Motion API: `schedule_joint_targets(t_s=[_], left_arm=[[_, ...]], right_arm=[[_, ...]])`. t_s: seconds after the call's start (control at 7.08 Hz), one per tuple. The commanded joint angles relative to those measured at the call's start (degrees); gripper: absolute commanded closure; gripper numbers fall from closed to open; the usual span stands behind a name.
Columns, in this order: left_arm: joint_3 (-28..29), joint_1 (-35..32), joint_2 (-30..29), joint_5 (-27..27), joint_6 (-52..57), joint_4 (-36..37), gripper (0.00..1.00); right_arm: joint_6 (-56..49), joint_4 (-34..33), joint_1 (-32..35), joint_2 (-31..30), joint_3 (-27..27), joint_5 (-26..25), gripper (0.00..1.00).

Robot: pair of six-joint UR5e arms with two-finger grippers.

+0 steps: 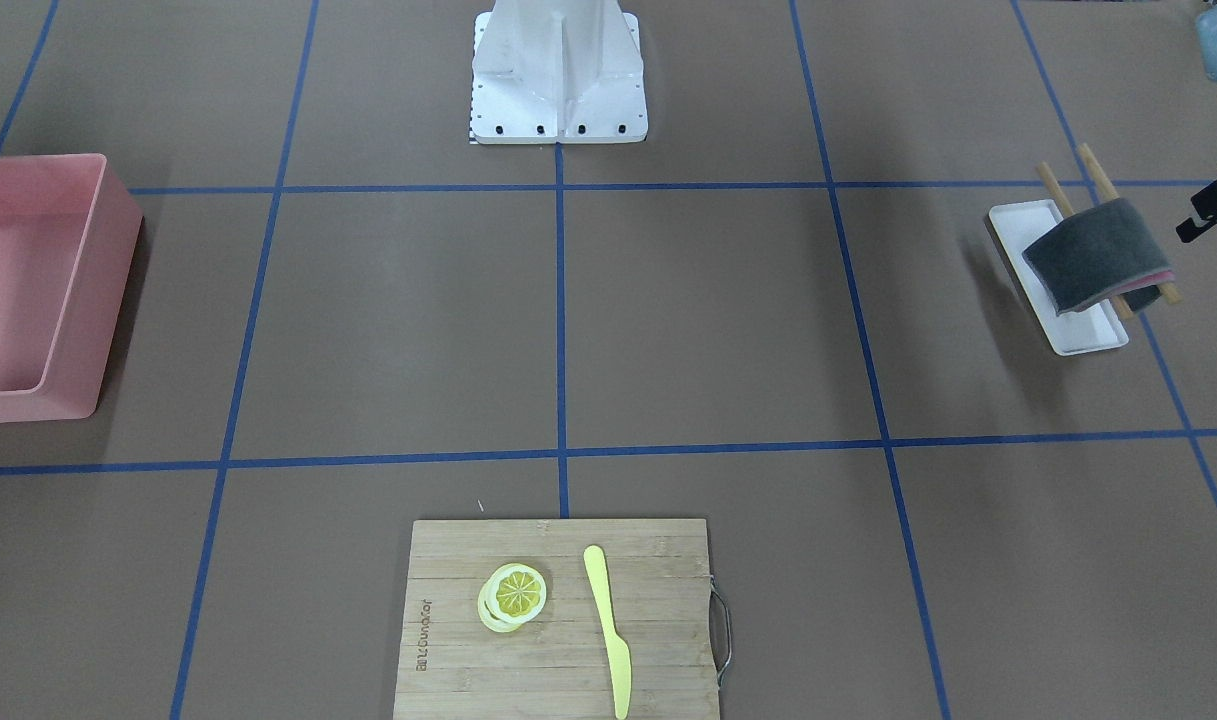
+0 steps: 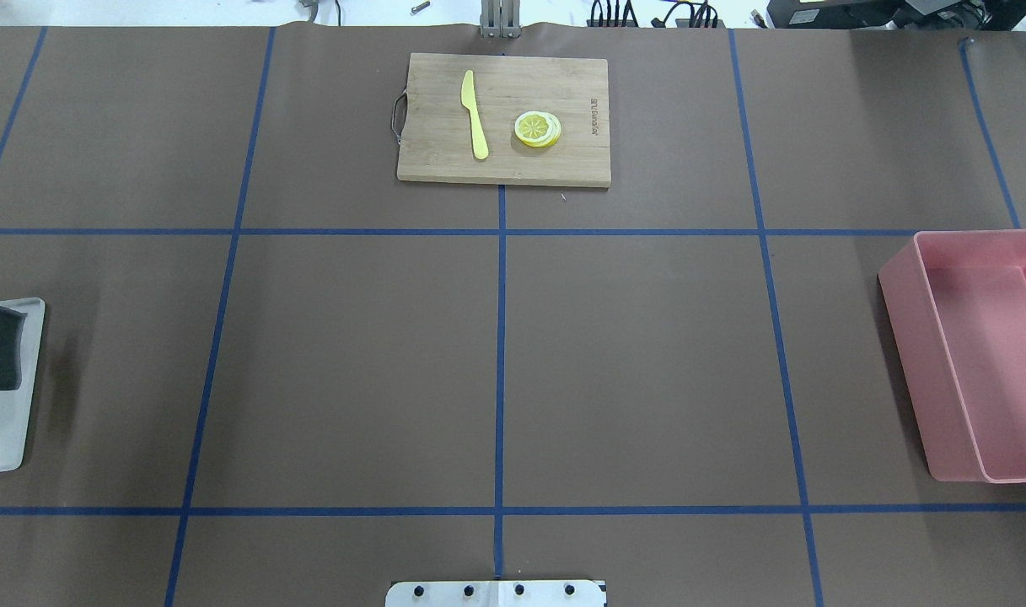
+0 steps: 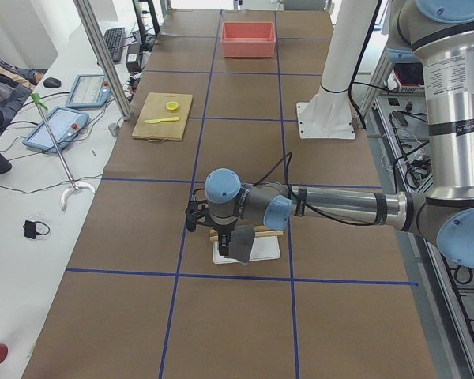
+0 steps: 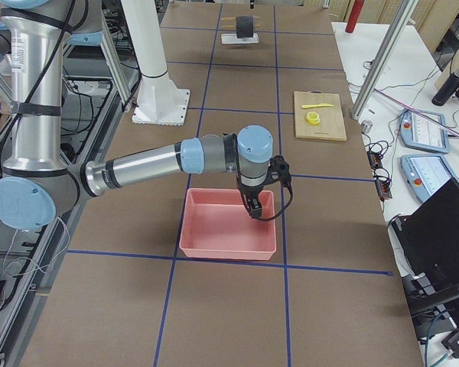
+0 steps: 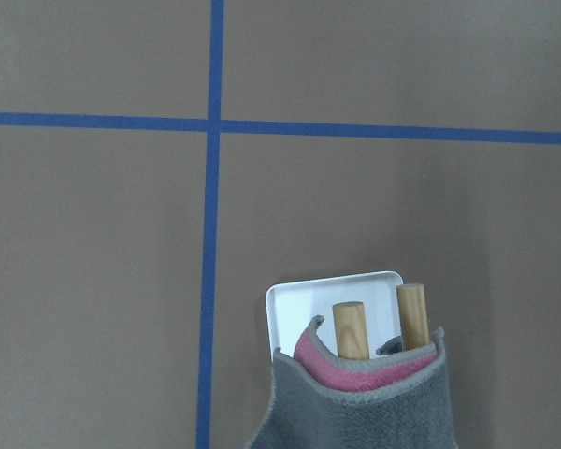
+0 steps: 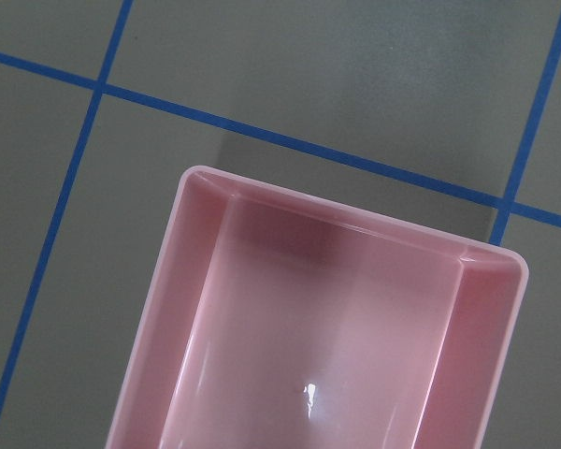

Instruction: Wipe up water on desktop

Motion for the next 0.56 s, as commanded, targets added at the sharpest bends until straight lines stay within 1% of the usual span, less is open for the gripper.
schedule_joint_targets(t_s=[0.0, 0.42], left_arm=[[0.3, 4.4, 0.3, -2.0, -5.6, -2.9, 0.05], [2.8, 4.6, 0.9, -1.9, -5.6, -2.8, 0.12]], right_arm=[[6.4, 4.4, -2.9, 0.1, -0.1, -1.5, 0.00], [6.4, 4.4, -3.9, 0.1, -0.5, -1.6, 0.00]])
